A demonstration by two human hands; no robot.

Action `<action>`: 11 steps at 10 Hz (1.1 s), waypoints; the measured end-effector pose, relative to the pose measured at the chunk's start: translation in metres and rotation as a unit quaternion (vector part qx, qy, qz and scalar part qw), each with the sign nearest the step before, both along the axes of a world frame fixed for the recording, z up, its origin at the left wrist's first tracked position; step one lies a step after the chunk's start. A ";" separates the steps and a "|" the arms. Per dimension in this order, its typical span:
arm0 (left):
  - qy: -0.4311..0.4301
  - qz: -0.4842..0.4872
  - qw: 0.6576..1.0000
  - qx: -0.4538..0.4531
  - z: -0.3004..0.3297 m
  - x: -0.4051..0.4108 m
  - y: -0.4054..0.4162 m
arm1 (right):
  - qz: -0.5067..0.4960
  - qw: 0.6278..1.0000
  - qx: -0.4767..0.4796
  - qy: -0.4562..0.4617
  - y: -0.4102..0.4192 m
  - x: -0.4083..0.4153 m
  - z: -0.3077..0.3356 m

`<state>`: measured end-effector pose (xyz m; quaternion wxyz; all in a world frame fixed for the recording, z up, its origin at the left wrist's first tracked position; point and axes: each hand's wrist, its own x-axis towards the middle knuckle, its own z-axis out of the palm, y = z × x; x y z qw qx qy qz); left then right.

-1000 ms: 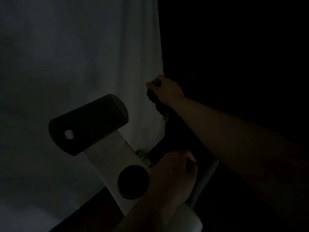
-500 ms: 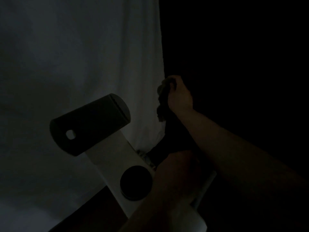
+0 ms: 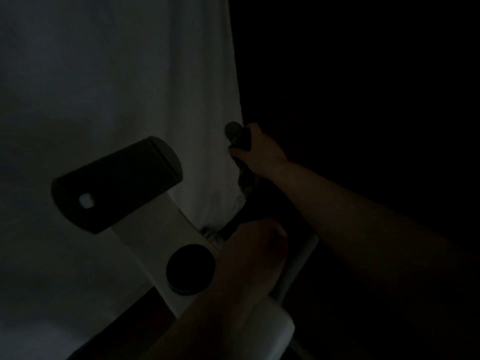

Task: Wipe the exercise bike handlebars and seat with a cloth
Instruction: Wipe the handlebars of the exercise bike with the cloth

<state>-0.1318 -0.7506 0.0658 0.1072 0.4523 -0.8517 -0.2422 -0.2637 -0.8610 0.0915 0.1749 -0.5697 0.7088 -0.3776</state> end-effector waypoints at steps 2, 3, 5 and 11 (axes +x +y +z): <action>-0.020 0.139 0.980 0.138 -0.017 0.034 -0.001 | 0.001 0.987 0.117 0.114 0.051 -0.013 -0.006; 0.090 0.025 0.995 0.025 -0.005 0.009 0.015 | -0.050 0.976 0.159 0.141 0.099 -0.024 -0.013; 0.143 -0.020 0.989 0.037 0.006 0.009 0.015 | -0.141 0.977 0.160 0.003 0.126 -0.021 -0.013; 0.158 -0.012 0.987 0.026 0.005 0.012 0.016 | -0.212 0.968 0.029 -0.130 0.153 0.001 -0.031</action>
